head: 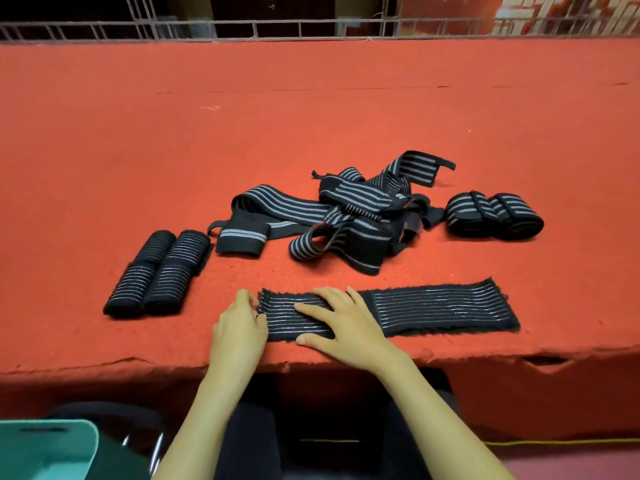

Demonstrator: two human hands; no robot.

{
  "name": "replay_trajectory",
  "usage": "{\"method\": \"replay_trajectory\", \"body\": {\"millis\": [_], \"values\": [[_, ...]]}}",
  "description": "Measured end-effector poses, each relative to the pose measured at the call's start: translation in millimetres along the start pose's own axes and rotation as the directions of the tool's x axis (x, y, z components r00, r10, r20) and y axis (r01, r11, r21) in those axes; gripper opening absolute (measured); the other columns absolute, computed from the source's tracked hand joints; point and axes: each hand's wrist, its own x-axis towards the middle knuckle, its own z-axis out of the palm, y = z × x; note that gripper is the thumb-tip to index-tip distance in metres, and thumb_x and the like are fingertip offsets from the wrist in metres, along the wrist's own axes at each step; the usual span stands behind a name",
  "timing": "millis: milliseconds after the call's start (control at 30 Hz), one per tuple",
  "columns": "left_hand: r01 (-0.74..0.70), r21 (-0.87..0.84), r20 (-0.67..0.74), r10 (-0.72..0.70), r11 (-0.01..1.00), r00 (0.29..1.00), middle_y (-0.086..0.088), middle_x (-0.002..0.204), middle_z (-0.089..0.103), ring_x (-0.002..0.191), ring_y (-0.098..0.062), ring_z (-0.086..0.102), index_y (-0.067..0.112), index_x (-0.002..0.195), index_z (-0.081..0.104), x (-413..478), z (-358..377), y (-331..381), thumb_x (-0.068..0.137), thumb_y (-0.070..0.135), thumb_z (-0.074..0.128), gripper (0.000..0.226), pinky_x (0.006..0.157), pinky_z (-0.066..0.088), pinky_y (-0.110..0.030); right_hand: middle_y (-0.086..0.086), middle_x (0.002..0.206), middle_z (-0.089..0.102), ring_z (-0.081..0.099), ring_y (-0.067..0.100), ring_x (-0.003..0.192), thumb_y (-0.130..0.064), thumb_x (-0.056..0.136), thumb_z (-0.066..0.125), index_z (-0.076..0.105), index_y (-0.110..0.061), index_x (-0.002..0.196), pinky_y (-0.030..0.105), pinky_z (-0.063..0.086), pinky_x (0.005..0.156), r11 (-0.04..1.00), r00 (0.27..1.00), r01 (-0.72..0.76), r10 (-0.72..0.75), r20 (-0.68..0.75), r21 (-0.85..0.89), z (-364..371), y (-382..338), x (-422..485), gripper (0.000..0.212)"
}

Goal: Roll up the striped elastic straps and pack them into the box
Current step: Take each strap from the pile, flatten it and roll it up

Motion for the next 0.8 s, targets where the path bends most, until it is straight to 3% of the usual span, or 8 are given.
{"method": "replay_trajectory", "body": {"millis": [133,233,400,600,733,800], "values": [[-0.066,0.187,-0.047,0.077,0.980,0.996,-0.016,0.098,0.059,0.093,-0.037,0.053,0.004,0.102,0.055,-9.7,7.6,0.4,0.084,0.011,0.062,0.021,0.080,0.040,-0.044,-0.006,0.153,0.027,0.015,0.009,0.142,-0.076,0.076,0.026,0.039,-0.044,0.141,0.034,-0.011,0.116,1.000,1.000,-0.014,0.013,-0.010,-0.017,0.1,-1.0,-1.0,0.073],[-0.058,0.319,-0.130,0.104,0.946,0.986,-0.022,0.083,0.057,0.082,-0.041,0.051,-0.002,0.085,0.063,-12.8,14.4,-7.3,0.072,0.016,0.076,0.025,0.072,0.043,-0.049,-0.007,0.152,0.029,0.017,0.009,0.141,-0.075,0.077,0.027,0.041,-0.043,0.140,0.035,-0.008,0.117,1.000,0.999,-0.021,0.020,-0.025,-0.023,0.2,-3.2,-1.7,0.072],[0.091,0.200,-0.135,-0.065,0.976,0.989,-0.011,0.097,0.059,0.101,-0.033,0.046,0.012,0.091,0.063,-9.7,11.1,-8.9,0.084,0.031,0.063,0.020,0.087,0.030,-0.043,-0.009,0.150,0.032,0.021,0.009,0.140,-0.075,0.077,0.029,0.044,-0.043,0.138,0.034,-0.004,0.117,0.999,0.998,-0.031,0.030,-0.047,-0.018,-0.8,-4.4,-2.1,0.071],[0.031,0.023,-0.153,-0.027,0.999,0.988,-0.003,0.088,0.067,0.092,-0.031,0.060,0.015,0.092,0.053,-9.3,2.9,-0.7,0.090,0.025,0.057,0.010,0.082,0.036,-0.039,-0.002,0.149,0.034,0.023,0.015,0.137,-0.077,0.072,0.023,0.044,-0.040,0.139,0.036,0.006,0.115,0.997,0.999,-0.042,0.041,-0.009,-0.059,-4.5,-11.8,2.0,0.079],[0.004,0.035,-0.209,0.003,0.999,0.978,-0.007,0.083,0.064,0.089,-0.032,0.056,0.011,0.090,0.056,-7.7,-2.4,-5.7,0.085,0.018,0.063,0.011,0.080,0.038,-0.041,-0.001,0.151,0.031,0.021,0.018,0.138,-0.070,0.084,0.040,0.042,-0.038,0.141,0.038,0.006,0.116,0.998,0.998,-0.029,0.032,0.050,-0.060,-5.4,-22.5,7.9,0.066],[-0.041,0.060,-0.220,0.053,0.997,0.974,-0.006,0.081,0.062,0.084,-0.031,0.055,0.011,0.086,0.058,-8.9,-0.9,-7.6,0.082,0.015,0.066,0.011,0.077,0.039,-0.040,-0.001,0.152,0.029,0.018,0.017,0.140,-0.075,0.079,0.029,0.041,-0.038,0.141,0.039,0.001,0.117,0.998,0.999,-0.037,0.039,0.039,-0.046,0.1,-25.9,6.4,0.074]]}}
